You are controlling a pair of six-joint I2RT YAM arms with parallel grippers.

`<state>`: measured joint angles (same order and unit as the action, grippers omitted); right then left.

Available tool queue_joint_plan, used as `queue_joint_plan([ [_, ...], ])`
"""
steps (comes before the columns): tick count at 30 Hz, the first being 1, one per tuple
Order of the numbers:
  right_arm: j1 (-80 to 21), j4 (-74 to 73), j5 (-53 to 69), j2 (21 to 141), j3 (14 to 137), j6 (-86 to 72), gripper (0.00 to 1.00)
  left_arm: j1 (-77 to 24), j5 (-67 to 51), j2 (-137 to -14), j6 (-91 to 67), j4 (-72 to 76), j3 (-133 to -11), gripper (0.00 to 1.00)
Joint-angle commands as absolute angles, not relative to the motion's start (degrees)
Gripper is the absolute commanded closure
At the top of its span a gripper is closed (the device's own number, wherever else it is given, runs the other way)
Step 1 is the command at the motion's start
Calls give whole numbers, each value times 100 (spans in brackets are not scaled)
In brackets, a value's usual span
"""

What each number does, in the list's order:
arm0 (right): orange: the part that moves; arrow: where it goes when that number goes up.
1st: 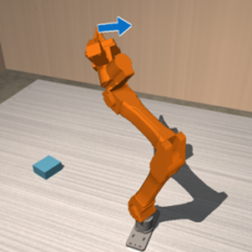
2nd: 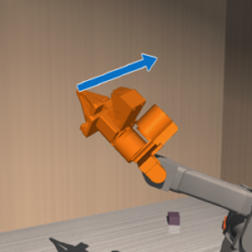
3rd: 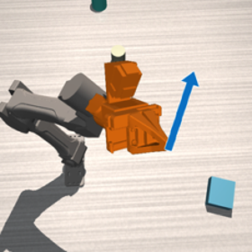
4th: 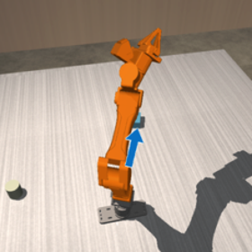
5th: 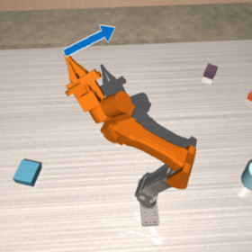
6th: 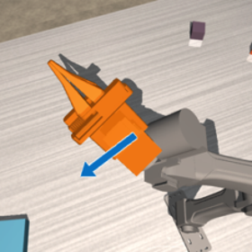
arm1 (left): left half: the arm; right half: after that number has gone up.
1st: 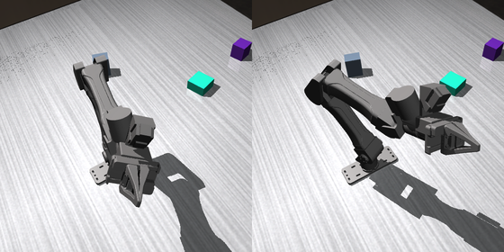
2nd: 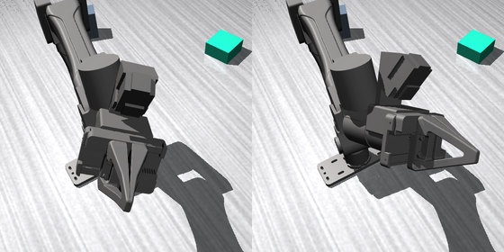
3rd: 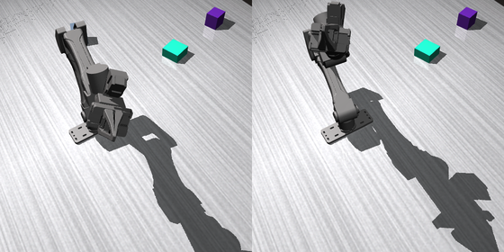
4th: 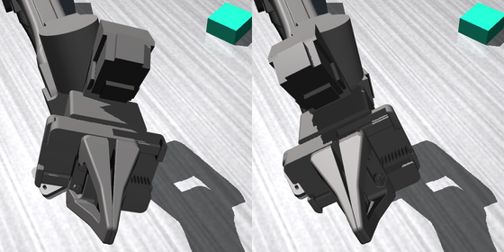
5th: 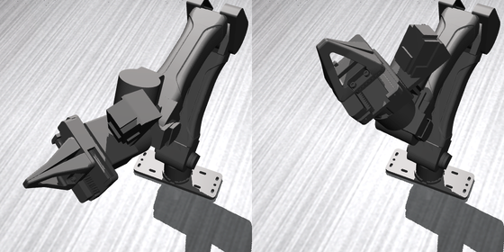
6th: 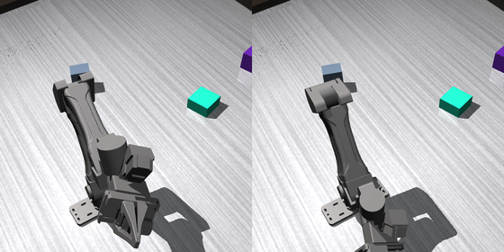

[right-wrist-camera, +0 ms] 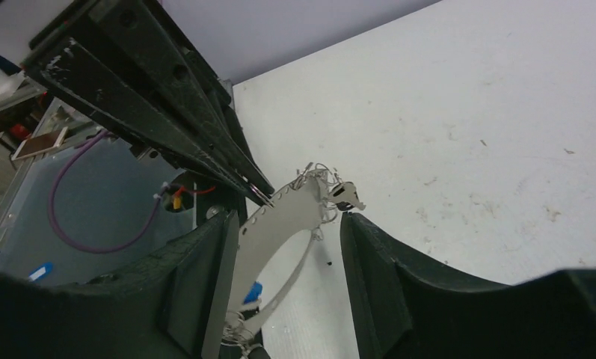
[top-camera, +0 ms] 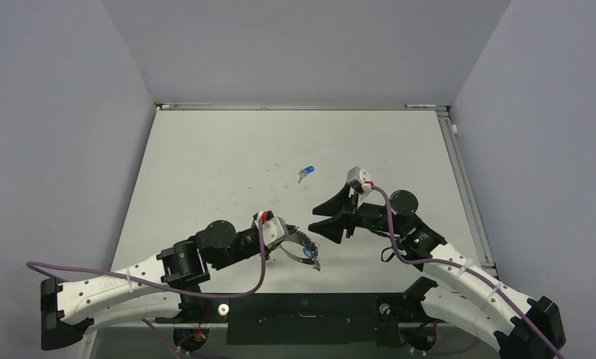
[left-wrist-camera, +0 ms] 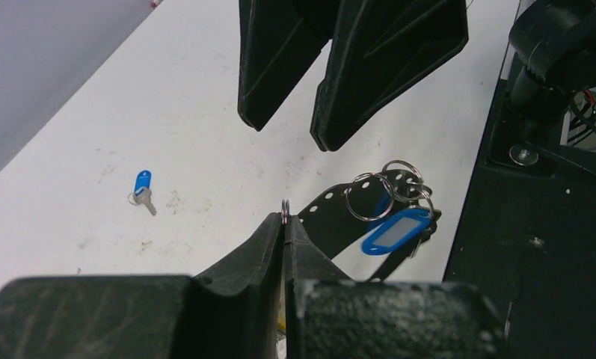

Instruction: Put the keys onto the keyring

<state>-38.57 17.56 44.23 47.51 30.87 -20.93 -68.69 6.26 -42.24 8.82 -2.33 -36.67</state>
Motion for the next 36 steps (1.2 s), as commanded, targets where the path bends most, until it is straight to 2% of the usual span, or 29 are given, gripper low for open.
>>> queue_joint_plan([
  [1,-4048,2313,5107,5050,3370,-1984,48,-6908,579,-4049,636,423,-3416,100],
  [15,-4448,2035,5070,5890,3451,-1331,57,-6917,461,-3633,35,1416,-2238,100],
  [19,-4457,2088,5319,6106,3394,-1312,66,-6917,401,-3521,-185,1407,-2089,100],
  [22,-4498,2106,5479,6302,3382,-1298,69,-6917,373,-3385,-295,1498,-1949,100],
  [36,-4625,1880,5552,6619,3503,-1094,70,-6926,343,-3257,-387,1606,-1784,100],
])
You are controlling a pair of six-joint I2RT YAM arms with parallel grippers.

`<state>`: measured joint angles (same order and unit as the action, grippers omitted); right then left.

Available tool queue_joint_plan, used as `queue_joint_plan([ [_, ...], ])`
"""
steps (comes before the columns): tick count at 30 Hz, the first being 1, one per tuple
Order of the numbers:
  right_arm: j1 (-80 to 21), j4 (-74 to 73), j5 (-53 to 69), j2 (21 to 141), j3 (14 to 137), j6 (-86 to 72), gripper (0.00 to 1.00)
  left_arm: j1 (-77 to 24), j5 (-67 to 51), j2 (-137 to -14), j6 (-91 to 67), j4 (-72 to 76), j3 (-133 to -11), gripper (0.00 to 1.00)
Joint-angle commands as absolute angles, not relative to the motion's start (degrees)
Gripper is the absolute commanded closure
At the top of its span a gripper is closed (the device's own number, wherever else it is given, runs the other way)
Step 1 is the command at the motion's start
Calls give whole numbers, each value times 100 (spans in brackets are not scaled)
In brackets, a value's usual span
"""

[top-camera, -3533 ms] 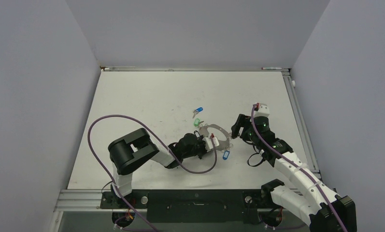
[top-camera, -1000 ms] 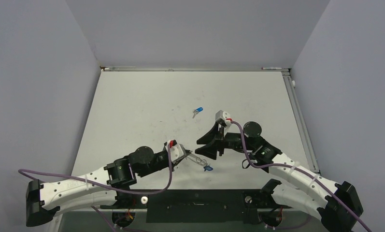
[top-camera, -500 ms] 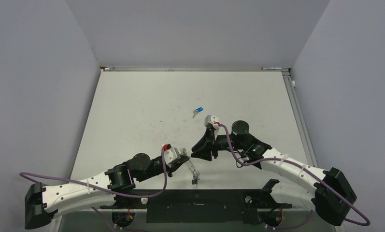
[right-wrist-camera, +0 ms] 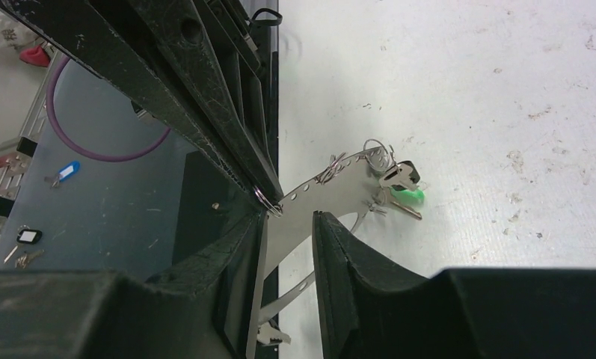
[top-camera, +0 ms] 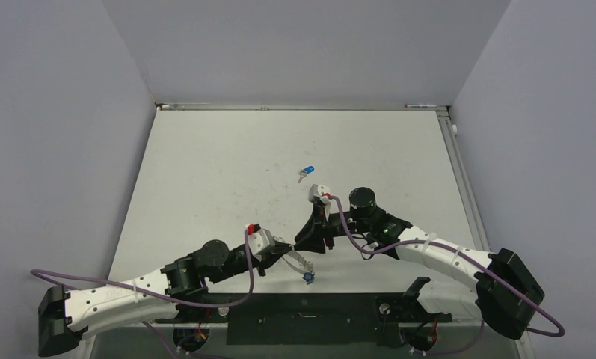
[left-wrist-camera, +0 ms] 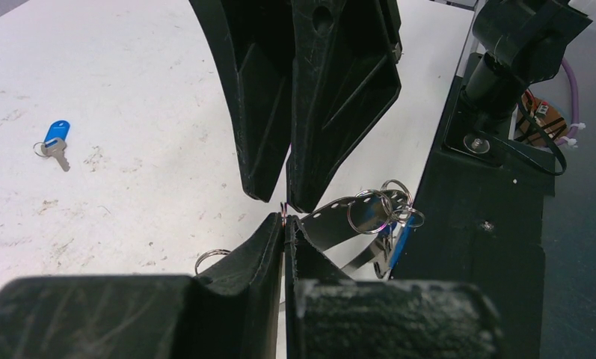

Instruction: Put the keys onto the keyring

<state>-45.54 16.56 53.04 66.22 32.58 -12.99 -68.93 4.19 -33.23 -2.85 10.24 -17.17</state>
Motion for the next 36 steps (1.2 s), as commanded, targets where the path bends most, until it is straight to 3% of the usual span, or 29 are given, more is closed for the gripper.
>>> queue_joint_plan([
  [1,-4634,1881,5554,6623,3499,-1091,70,-6926,342,-3255,-387,1600,-1792,100],
  [9,-4734,1825,5579,6781,3615,-956,67,-6926,265,-3237,-387,1633,-1785,100],
  [17,-4878,1682,5633,6911,3702,-784,79,-6926,295,-3186,-409,1667,-1719,100],
  [22,-4945,1694,5663,6955,3700,-743,82,-6926,284,-3138,-422,1709,-1677,100],
  [26,-5010,1696,5721,6970,3705,-682,94,-6926,277,-3138,-426,1726,-1649,100],
  [36,-5111,1979,5624,6755,3496,-630,95,-6926,373,-3015,-463,1756,-1559,100],
])
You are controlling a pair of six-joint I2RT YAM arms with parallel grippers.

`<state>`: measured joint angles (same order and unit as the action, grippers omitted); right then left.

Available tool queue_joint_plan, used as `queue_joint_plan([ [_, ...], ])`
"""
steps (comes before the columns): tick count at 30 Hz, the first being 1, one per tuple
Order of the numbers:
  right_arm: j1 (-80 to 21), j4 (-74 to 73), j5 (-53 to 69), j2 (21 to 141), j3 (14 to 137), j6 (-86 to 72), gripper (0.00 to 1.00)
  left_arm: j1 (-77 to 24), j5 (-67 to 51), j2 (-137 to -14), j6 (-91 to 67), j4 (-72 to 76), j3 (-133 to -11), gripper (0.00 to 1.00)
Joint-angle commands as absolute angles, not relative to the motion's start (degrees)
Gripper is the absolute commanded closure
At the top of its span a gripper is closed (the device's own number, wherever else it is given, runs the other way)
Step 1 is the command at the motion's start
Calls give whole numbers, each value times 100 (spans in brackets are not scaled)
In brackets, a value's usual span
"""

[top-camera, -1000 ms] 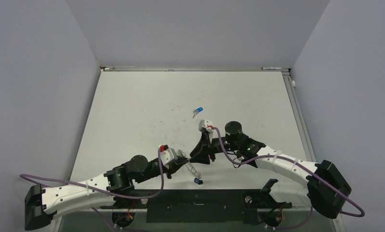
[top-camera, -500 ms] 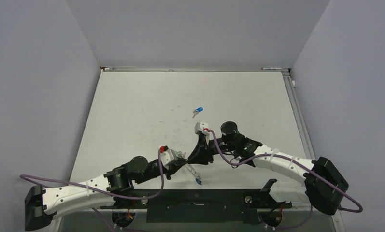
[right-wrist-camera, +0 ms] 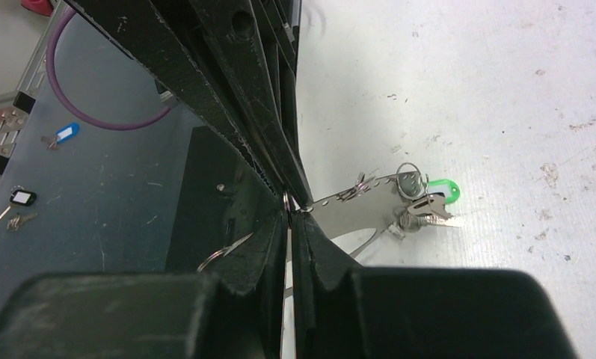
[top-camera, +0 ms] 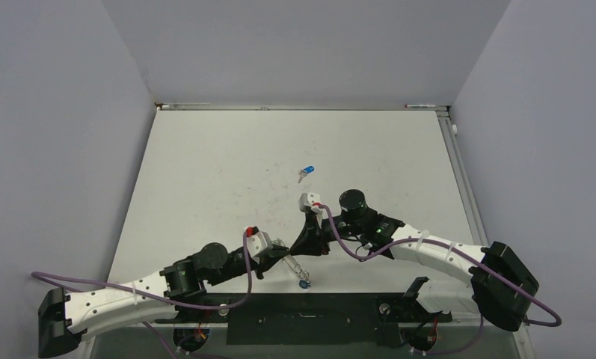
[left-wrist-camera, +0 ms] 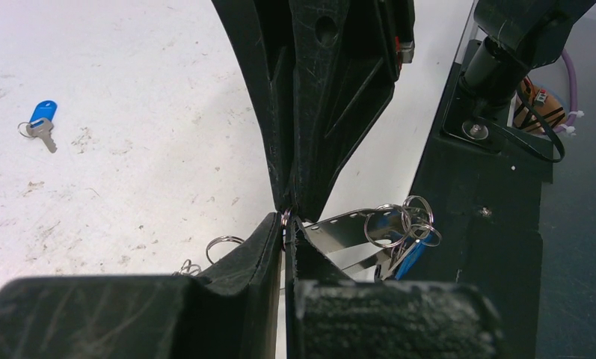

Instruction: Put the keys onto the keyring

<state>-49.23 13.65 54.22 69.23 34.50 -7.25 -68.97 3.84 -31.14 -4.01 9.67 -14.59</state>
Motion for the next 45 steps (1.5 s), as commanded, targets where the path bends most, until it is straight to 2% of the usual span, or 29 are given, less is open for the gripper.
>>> queue_joint_plan([
  [1,-5109,2007,5603,6736,3482,-639,95,-6926,374,-3014,-470,1750,-1562,100],
  [6,-5124,2062,5427,6696,3420,-624,95,-6930,404,-3021,-492,1719,-1579,88],
  [16,-5122,2069,5310,6716,3415,-616,95,-6926,484,-2977,-601,1603,-1605,54],
  [26,-5115,2061,4996,6648,3384,-645,95,-6926,696,-2639,-763,1571,-1490,26],
  [34,-5098,2348,4863,6599,3296,-832,95,-6925,781,-1969,-917,1860,-1153,22],
  [42,-5054,2499,4639,6530,3215,-967,95,-6920,642,-1007,-1085,2252,-748,27],
  [45,-5015,2741,4618,6415,3123,-1100,95,-6917,633,-816,-1114,2271,-634,32],
])
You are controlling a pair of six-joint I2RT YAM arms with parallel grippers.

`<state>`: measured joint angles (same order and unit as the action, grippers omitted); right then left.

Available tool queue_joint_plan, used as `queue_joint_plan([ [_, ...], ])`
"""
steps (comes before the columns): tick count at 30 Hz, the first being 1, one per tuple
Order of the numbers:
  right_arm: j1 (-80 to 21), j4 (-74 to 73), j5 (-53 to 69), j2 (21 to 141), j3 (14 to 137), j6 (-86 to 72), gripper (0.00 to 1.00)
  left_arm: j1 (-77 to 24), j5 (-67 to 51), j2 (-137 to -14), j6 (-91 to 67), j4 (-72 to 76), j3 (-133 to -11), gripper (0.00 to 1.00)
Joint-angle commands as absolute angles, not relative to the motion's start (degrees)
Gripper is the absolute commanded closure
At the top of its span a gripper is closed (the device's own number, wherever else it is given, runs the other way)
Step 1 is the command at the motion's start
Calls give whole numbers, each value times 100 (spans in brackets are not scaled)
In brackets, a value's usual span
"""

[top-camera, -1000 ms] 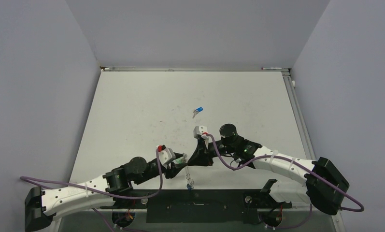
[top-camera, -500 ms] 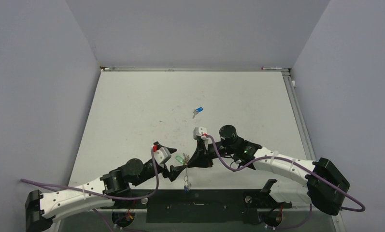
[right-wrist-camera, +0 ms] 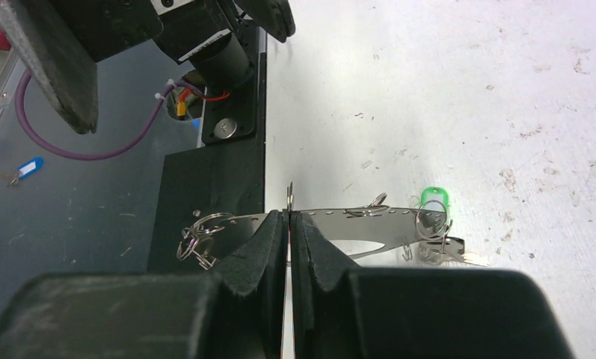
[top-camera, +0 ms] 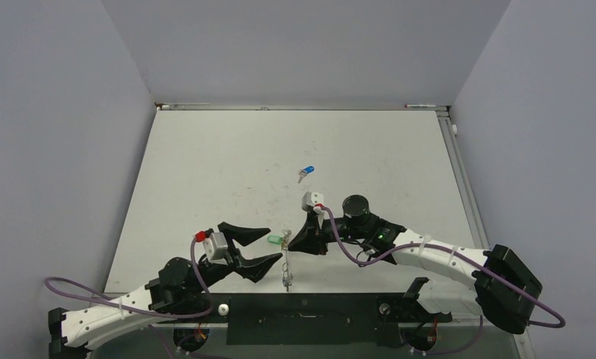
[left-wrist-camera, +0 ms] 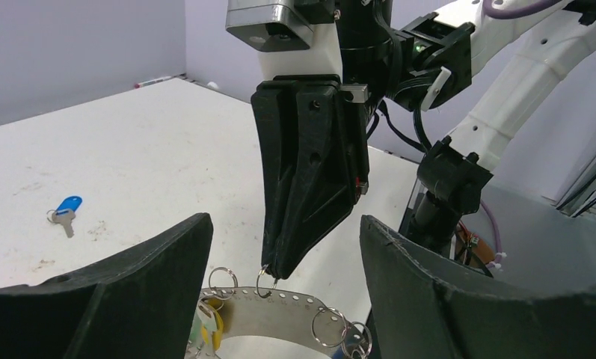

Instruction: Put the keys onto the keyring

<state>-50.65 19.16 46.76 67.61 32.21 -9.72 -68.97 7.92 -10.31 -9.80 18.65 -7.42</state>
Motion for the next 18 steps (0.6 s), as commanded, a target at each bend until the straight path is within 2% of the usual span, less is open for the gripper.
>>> queue_joint_plan([
  [1,-5001,2813,4649,6388,3089,-1145,95,-6917,637,-770,-1120,2284,-594,33],
  [18,-4877,3158,5403,6000,3253,-1533,95,-6917,293,-183,-1115,2942,-2,48],
])
